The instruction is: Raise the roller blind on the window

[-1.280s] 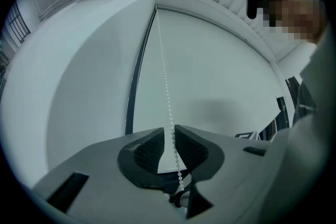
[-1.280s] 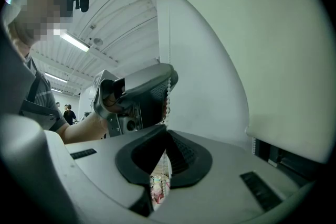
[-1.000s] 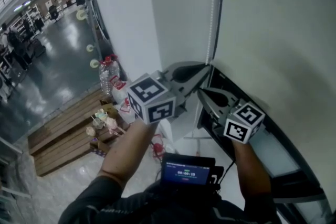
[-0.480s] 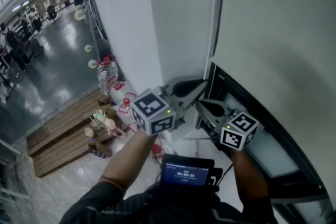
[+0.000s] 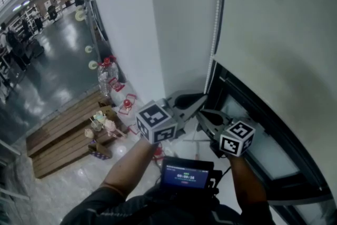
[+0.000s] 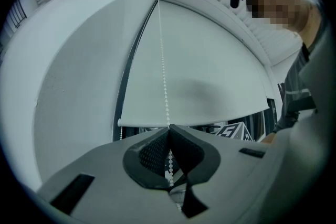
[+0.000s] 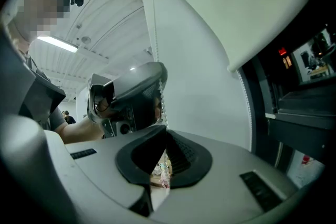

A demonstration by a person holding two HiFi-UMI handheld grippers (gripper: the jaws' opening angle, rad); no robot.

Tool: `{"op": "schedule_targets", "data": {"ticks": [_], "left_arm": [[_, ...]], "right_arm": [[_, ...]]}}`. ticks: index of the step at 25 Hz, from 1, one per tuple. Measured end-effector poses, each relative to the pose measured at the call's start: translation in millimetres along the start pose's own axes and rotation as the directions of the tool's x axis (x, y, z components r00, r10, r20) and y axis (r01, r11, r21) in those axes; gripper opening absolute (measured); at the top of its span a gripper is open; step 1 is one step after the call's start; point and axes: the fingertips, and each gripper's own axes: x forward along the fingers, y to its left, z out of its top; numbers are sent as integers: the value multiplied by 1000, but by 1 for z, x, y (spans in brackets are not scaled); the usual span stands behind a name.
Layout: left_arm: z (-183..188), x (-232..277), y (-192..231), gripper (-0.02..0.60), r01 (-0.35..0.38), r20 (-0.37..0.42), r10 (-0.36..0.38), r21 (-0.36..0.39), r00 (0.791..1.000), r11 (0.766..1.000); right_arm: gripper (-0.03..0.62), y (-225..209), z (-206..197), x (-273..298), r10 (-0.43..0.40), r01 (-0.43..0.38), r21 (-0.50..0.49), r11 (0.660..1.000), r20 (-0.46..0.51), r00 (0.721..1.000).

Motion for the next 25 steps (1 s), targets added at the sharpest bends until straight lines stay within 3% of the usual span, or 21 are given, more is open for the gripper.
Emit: {"op": "schedule_targets", "data": {"ticks": [7,12,14,20,25], "left_arm": [[-14,-5,-1,-6,7,-21,-7,-33,1000,999],[-13,-4,-3,-6,9,-23,-9,-33,1000,999],[-14,-5,-3,-6,11,-18,-12,-36,1000,999],[-15,-7,-2,-5,23,-15,-23,-29,1000,999],[-8,-3,-16,-6,48,-21,-48,-25,999,999]], "right_arm": [[4,1,-16,1,-7,7,1,1000,-34,999],[47,-2,-7,-21,-87,68,-172,983,-107,990],[95,-3,13,-35,-78,65,-177,982,-62,995],[95,10,120,-47,-13,48,-225,973,153,988],[95,32,176,-34,55,2,-263,965,208,977]]}}
